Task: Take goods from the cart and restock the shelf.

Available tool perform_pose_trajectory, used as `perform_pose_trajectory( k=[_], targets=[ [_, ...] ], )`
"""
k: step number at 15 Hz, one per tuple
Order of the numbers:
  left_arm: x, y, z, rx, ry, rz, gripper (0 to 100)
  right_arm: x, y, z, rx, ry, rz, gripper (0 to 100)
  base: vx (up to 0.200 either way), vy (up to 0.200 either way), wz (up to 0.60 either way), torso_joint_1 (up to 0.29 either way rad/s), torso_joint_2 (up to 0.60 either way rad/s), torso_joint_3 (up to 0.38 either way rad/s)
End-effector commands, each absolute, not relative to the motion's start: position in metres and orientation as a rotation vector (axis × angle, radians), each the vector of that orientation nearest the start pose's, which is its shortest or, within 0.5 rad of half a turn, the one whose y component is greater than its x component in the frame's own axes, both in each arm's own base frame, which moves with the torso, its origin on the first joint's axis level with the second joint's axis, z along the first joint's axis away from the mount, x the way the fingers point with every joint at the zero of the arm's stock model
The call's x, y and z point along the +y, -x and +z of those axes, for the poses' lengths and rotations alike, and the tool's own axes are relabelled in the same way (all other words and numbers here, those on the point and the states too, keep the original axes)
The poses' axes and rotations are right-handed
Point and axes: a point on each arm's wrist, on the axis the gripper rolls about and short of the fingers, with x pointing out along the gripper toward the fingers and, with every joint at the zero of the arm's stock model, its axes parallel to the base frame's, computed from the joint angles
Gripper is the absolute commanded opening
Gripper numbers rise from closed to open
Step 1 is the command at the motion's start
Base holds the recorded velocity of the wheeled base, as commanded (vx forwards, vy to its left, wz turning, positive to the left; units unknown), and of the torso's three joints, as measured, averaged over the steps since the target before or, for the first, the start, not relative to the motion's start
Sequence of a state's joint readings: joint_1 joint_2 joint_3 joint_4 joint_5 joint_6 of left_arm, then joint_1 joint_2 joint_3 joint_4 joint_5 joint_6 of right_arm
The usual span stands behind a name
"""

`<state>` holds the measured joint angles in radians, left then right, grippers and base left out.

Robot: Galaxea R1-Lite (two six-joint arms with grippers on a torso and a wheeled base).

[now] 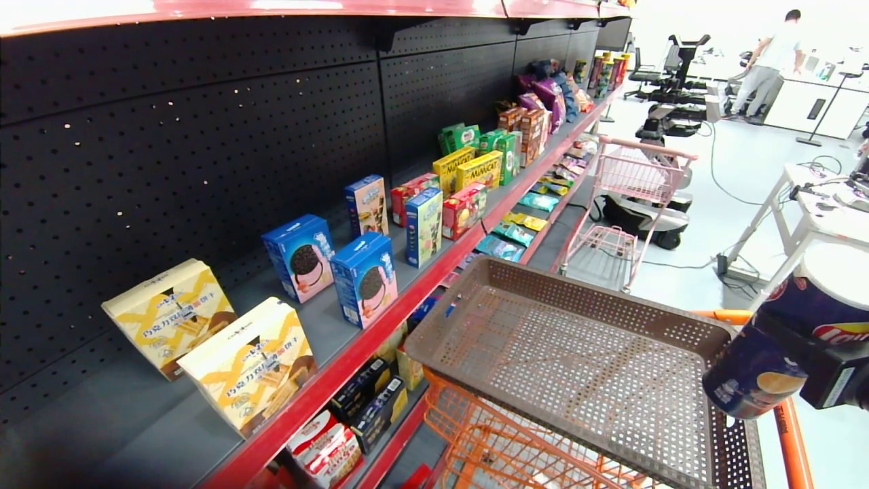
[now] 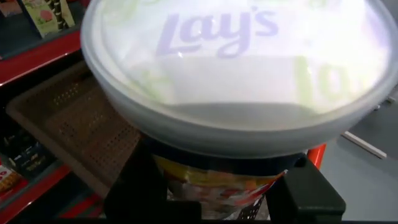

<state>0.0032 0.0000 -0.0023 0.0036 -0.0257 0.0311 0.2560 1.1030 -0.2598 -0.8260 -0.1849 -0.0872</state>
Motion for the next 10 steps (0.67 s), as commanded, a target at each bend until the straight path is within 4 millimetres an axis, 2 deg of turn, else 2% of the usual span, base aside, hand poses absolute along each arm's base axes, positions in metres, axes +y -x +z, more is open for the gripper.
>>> perform_pose_trajectory(
  k=[1,3,4,6,7,10],
  targets=[
    [-0.001,0.023,0.076,0.0,-0.032,-0.023,100,0.031,-0.134,0.187,0.0,0.085,0.071,0,0.0,0.0,0.0,0.0,0.0,0.0],
    [-0.001,0.023,0.076,0.001,-0.032,-0.023,100,0.031,-0.129,0.187,-0.001,0.076,0.097,0,0.0,0.0,0.0,0.0,0.0,0.0],
    [-0.001,0.023,0.076,0.001,-0.031,-0.023,100,0.035,-0.127,0.186,0.025,0.069,0.174,0,0.0,0.0,0.0,0.0,0.0,0.0],
    [-0.001,0.023,0.076,0.001,-0.031,-0.023,100,0.035,-0.127,0.186,0.025,0.069,0.174,0,0.0,0.0,0.0,0.0,0.0,0.0],
    [-0.001,0.023,0.076,0.001,-0.031,-0.023,100,0.04,-0.116,0.201,-0.002,0.003,0.459,0,0.0,0.0,0.0,0.0,0.0,0.0],
    [-0.001,0.023,0.076,0.001,-0.031,-0.023,100,0.041,-0.116,0.202,0.008,0.005,0.448,0,0.0,0.0,0.0,0.0,0.0,0.0]
  ],
)
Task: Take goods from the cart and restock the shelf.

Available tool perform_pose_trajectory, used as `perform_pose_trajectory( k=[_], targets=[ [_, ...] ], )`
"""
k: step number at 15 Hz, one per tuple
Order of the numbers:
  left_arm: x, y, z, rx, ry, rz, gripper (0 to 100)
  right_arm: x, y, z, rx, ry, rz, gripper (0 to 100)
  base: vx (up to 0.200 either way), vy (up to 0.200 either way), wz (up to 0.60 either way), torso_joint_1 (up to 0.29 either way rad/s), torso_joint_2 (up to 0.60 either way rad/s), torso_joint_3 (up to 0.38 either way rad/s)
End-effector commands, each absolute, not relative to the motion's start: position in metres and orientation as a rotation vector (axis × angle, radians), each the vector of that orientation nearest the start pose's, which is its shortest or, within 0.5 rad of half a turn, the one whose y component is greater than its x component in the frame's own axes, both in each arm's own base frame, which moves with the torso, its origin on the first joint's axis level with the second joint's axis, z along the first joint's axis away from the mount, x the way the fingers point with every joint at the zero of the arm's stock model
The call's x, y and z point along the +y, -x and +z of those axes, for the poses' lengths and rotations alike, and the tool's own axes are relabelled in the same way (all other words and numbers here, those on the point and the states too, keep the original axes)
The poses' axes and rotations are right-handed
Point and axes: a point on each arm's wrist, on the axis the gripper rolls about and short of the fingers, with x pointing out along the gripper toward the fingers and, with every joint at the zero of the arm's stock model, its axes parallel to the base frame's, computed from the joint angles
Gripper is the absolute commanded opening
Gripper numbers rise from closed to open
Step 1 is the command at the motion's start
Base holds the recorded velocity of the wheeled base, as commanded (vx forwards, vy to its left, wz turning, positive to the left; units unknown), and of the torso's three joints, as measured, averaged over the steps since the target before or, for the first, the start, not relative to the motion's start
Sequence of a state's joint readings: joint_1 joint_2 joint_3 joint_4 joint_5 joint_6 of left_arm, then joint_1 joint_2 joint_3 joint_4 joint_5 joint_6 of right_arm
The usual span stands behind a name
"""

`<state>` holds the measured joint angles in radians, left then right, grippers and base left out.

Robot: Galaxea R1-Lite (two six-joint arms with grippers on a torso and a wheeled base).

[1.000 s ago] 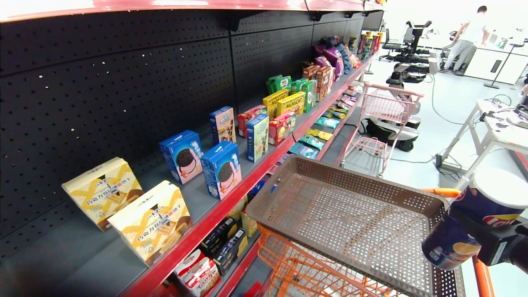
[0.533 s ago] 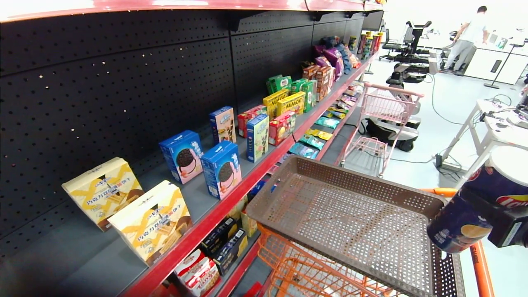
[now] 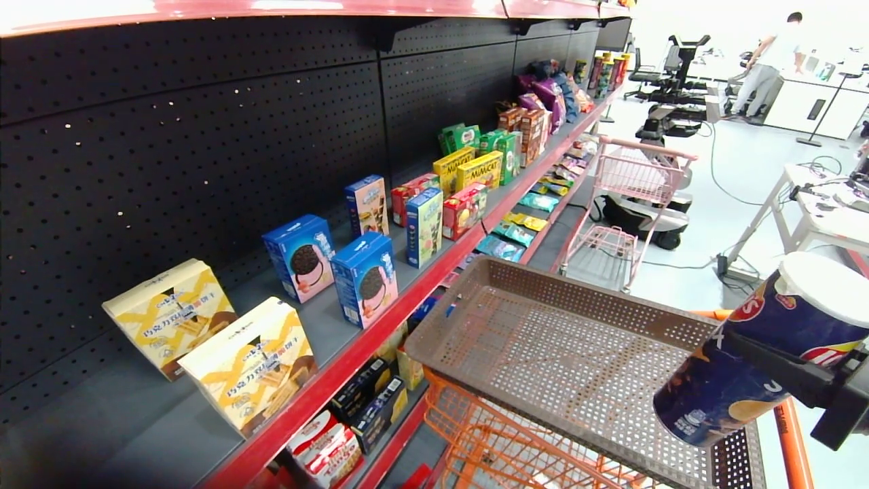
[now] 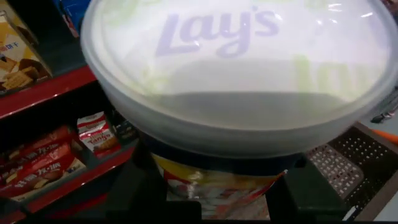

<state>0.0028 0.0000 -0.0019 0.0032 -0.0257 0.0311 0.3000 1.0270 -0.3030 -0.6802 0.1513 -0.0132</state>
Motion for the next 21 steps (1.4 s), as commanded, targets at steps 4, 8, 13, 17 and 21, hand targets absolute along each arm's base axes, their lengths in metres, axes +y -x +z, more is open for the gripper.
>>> perform_pose_trajectory(
  k=[4,8,13,17,21],
  targets=[
    [-0.001,0.023,0.076,0.001,-0.032,-0.023,100,0.045,-0.114,0.2,0.014,0.008,0.437,0,0.0,0.0,0.3,0.002,0.0,0.0],
    [-0.001,0.023,0.076,0.001,-0.031,-0.023,100,0.047,-0.115,0.203,0.006,0.007,0.451,0,0.0,0.0,0.6,0.004,0.0,-0.004],
    [-0.001,0.023,0.076,0.001,-0.032,-0.023,100,0.049,-0.114,0.197,0.029,0.013,0.411,0,0.0,0.0,0.24,0.003,0.0,0.001],
    [-0.001,0.023,0.076,0.001,-0.032,-0.023,100,0.056,-0.114,0.195,0.042,0.019,0.451,0,0.0,0.0,0.15,0.002,0.0,0.001],
    [-0.001,0.023,0.076,0.0,-0.032,-0.023,100,0.061,-0.117,0.194,0.057,0.023,0.448,0,0.0,0.0,0.6,0.006,0.0,0.004]
  ],
)
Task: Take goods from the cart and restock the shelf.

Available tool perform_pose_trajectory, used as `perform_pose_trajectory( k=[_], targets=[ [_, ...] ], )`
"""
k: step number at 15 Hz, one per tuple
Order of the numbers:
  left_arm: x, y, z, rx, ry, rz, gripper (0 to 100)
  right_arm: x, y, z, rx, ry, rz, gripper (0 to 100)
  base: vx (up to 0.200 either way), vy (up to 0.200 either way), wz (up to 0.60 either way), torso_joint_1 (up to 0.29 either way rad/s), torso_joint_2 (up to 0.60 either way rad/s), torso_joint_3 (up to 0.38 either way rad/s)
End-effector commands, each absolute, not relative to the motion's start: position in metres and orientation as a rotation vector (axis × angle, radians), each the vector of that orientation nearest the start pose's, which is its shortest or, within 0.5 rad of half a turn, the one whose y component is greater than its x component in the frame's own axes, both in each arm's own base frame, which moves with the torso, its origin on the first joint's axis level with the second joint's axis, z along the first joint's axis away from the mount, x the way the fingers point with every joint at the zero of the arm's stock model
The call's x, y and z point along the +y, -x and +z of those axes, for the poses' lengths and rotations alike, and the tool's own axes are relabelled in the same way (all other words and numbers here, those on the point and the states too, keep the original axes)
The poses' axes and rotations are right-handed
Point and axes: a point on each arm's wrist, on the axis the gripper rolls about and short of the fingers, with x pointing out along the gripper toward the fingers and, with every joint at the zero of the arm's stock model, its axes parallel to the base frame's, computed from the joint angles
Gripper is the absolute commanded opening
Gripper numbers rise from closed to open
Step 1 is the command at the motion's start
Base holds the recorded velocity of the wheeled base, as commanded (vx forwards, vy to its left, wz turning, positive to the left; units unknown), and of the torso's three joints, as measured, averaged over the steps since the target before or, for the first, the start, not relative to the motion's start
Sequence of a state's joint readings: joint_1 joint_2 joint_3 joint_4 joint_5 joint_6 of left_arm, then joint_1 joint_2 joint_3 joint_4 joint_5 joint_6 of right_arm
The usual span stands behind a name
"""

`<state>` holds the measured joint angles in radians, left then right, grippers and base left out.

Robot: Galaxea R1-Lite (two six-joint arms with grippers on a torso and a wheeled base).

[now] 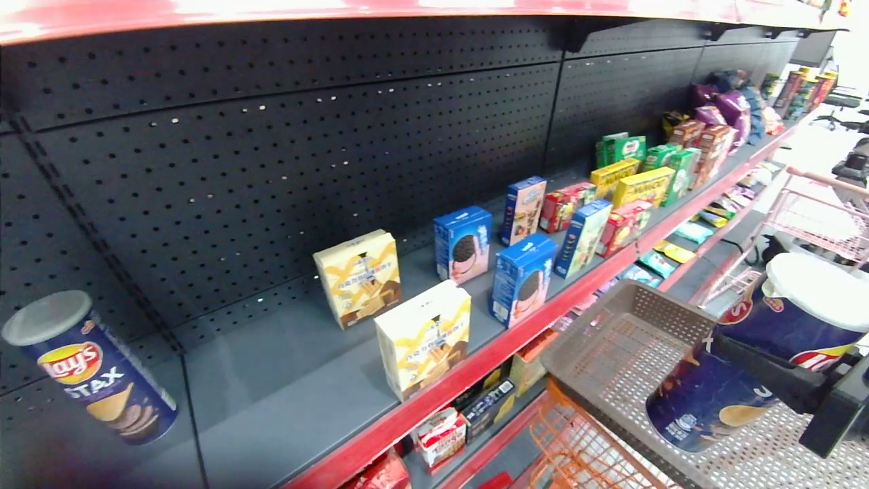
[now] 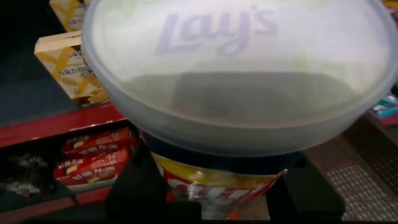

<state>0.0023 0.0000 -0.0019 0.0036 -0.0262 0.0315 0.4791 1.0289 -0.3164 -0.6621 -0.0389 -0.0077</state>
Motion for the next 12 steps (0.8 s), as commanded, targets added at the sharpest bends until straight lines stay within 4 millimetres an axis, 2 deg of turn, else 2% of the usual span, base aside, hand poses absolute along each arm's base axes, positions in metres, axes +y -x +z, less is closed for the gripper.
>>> perform_pose_trajectory(
  k=[1,8,12],
  targets=[
    [-0.0007,0.0229,0.0756,0.001,-0.031,-0.023,100,0.0622,-0.1175,0.1931,0.062,0.025,0.453,0,0.0,0.0,0.6,0.012,0.01,0.002],
    [-0.0007,0.0229,0.0756,0.001,-0.031,-0.023,100,0.0641,-0.1184,0.1899,0.079,0.03,0.462,0,0.0,0.0,0.6,0.004,0.0,0.004],
    [-0.0007,0.0229,0.0756,0.001,-0.031,-0.023,100,0.0688,-0.1121,0.1933,0.054,0.024,0.528,0,0.0,0.0,0.0,0.0,0.0,0.0]
  ],
)
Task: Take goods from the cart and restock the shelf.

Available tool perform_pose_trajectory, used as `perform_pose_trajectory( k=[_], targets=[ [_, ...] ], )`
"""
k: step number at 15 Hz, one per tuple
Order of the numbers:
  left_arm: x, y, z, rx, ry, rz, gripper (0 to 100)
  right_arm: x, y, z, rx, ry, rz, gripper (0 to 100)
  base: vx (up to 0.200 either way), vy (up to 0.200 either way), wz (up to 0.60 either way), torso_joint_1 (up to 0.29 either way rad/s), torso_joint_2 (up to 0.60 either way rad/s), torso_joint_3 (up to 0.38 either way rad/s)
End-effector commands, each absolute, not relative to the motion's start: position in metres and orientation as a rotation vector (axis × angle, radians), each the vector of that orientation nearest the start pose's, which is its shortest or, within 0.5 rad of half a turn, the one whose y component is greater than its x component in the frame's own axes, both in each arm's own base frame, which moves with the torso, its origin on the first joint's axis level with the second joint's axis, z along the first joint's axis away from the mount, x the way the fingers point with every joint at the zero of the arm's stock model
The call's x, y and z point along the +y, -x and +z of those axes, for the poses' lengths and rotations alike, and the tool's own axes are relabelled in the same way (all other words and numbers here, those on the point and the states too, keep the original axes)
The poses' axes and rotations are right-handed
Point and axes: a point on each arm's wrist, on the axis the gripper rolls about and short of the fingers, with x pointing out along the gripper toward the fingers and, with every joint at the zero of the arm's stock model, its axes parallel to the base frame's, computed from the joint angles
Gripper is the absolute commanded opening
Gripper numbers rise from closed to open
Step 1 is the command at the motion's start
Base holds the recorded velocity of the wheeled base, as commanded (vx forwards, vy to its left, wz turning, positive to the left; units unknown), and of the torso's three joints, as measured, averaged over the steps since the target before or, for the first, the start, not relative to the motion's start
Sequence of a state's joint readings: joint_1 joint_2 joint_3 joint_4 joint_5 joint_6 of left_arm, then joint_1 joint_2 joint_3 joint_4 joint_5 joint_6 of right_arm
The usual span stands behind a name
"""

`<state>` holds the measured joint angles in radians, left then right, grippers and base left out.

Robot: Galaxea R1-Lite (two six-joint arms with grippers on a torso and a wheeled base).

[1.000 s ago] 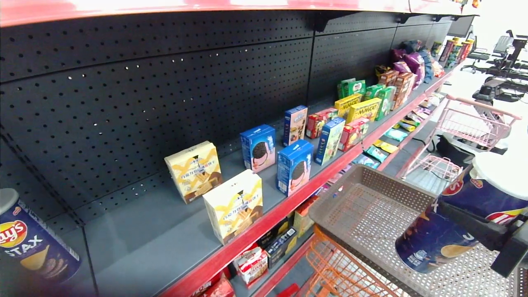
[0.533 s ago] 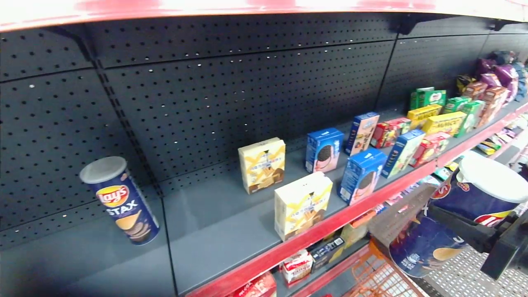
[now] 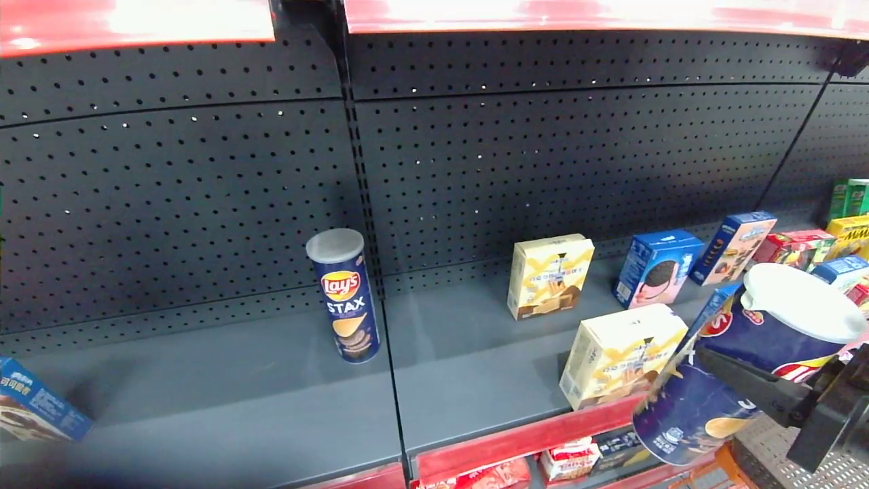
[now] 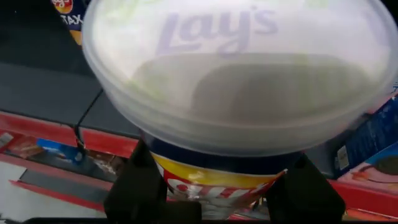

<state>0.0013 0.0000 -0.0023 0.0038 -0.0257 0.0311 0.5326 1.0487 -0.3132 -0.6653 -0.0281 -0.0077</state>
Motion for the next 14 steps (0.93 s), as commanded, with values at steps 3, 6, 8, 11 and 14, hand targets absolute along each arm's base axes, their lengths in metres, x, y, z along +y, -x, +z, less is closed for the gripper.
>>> perform_pose_trajectory(
  k=[3,6,8,11,14],
  targets=[
    [-0.001,0.023,0.076,0.0,-0.031,-0.023,100,0.08,-0.109,0.2,0.029,0.018,0.621,0,0.0,0.0,0.0,0.0,0.0,0.0],
    [-0.001,0.023,0.076,0.001,-0.032,-0.023,100,0.092,-0.112,0.21,0.004,0.018,0.695,0,0.0,0.0,0.0,0.0,0.0,0.0],
    [-0.001,0.023,0.076,0.001,-0.031,-0.023,100,0.113,-0.119,0.213,0.022,0.025,0.724,0,0.0,0.0,0.0,0.0,0.0,0.0],
    [-0.001,0.023,0.076,0.001,-0.032,-0.023,100,0.147,-0.151,0.22,0.013,0.001,0.684,0,0.0,0.0,0.0,0.0,0.0,0.0],
    [-0.001,0.023,0.076,0.001,-0.032,-0.023,100,0.172,-0.173,0.213,0.06,0.007,0.748,0,0.0,0.0,0.0,0.0,0.0,0.0]
  ],
)
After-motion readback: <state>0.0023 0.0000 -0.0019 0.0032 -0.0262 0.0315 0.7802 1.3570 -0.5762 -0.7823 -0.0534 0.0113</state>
